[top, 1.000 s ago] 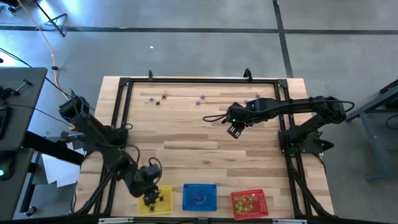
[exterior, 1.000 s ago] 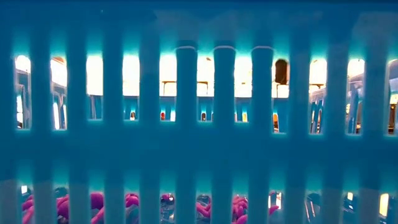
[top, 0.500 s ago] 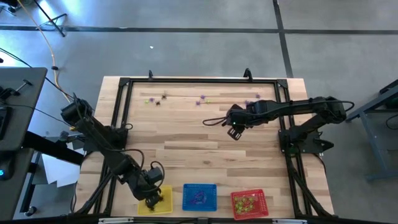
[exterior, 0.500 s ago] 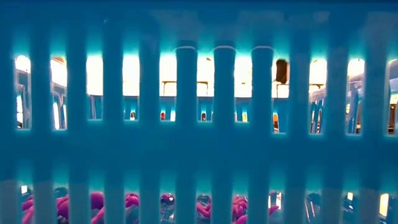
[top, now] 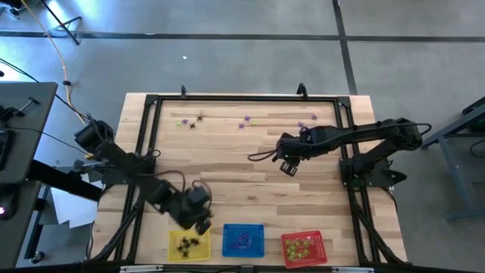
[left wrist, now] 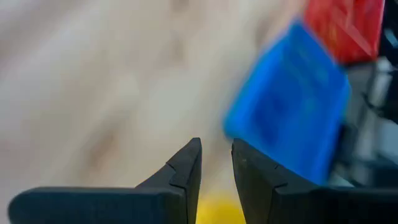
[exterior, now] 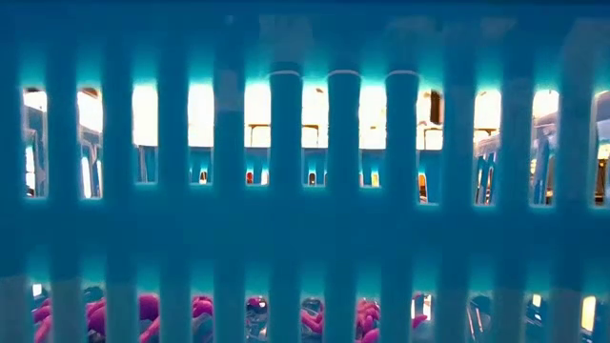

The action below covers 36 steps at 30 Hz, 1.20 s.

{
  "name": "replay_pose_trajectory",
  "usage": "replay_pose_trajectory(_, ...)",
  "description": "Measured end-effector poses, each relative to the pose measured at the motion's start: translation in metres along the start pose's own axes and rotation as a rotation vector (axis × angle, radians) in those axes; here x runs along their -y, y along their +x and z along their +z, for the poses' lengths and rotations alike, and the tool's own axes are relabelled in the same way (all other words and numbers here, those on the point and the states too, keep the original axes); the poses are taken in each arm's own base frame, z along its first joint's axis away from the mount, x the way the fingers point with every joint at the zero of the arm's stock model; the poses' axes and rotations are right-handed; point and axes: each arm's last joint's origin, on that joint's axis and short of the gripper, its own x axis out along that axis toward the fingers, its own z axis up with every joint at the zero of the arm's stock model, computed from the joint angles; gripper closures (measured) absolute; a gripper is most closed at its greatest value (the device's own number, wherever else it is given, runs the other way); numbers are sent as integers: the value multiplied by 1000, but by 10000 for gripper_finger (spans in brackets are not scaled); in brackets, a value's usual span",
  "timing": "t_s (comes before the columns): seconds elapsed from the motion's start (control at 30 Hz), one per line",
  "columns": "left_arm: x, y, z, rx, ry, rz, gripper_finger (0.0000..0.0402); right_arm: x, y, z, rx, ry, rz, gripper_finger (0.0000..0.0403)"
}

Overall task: Sort Halloween decoration
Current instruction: Put the violet spider toy into the blue bin

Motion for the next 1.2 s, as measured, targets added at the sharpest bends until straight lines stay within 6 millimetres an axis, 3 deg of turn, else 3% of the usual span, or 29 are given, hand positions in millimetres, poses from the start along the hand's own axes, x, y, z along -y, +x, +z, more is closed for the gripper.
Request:
replay_pose_trajectory(0.23,-26,14,53,184,331,205,323,11,3,6,-6,46,-12,263)
replay_pose_trajectory(0.47,-63,25,91,209,363,356,323,20,14,5,-31,24,-26,263)
replay_pose_trajectory(0.73,-90,34,90,170,333,419,323,54,53,-11,-153,2,-141,263)
replay_pose_trajectory(0.97,-89,41,79,227,303,347,323,97,88,-12,-149,87,-23,263)
replay_pose_trajectory(1.2,-84,41,72,238,291,324,323,134,98,-11,-125,90,-52,263)
